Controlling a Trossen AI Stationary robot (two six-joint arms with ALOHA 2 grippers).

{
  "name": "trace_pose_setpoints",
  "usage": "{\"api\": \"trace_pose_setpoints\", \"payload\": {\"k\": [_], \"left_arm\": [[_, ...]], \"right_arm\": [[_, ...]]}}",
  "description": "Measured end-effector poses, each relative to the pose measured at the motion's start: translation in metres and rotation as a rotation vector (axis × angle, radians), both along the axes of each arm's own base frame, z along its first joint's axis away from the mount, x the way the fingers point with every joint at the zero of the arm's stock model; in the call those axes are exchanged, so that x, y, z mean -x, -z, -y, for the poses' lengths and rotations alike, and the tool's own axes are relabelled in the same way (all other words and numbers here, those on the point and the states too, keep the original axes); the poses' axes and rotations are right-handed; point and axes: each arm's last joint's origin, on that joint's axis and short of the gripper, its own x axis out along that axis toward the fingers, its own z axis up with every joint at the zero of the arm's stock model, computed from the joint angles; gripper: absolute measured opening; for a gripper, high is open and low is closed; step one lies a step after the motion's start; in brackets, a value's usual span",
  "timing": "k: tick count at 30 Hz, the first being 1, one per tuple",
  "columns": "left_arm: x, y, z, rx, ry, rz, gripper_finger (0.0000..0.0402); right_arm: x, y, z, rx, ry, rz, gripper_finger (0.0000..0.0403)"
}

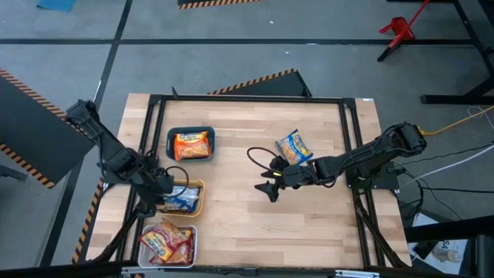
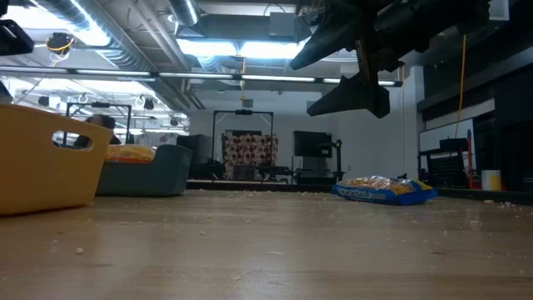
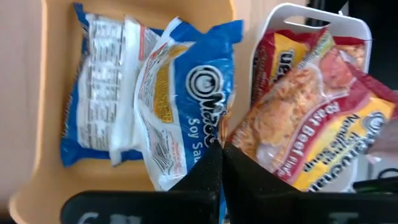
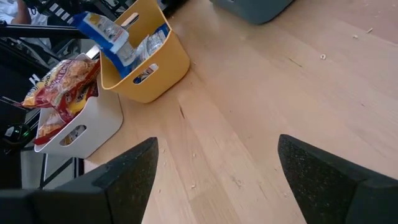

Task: Sort Maruchan noodles
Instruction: Put the bottom blue noodle pack into the yellow bin

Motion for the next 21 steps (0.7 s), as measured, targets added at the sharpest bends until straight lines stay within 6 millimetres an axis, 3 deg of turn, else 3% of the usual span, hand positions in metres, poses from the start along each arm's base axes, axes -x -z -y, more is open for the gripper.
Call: {"api": "trace_pose_setpoints", "payload": {"k": [9, 16, 21], "left_arm": [[-0.012, 0.002, -0.01, -0.073, -0.001, 0.047, 0.0], [-0.019, 0.004, -0.025, -0.27, -0.119, 0.128, 0.0], [-0.026, 0.006, -0.029, -0.308, -0.133, 0.125, 0.002]], "right_arm": [[0.0, 0.0, 0.0, 0.022, -0.004, 0.001, 0.0316], [0.0, 0.0, 0.0, 0.026, -0.007, 0.001, 0.0316], [0.0, 0.0, 0.0, 0.025, -0.009, 0.001, 0.0316]]}}
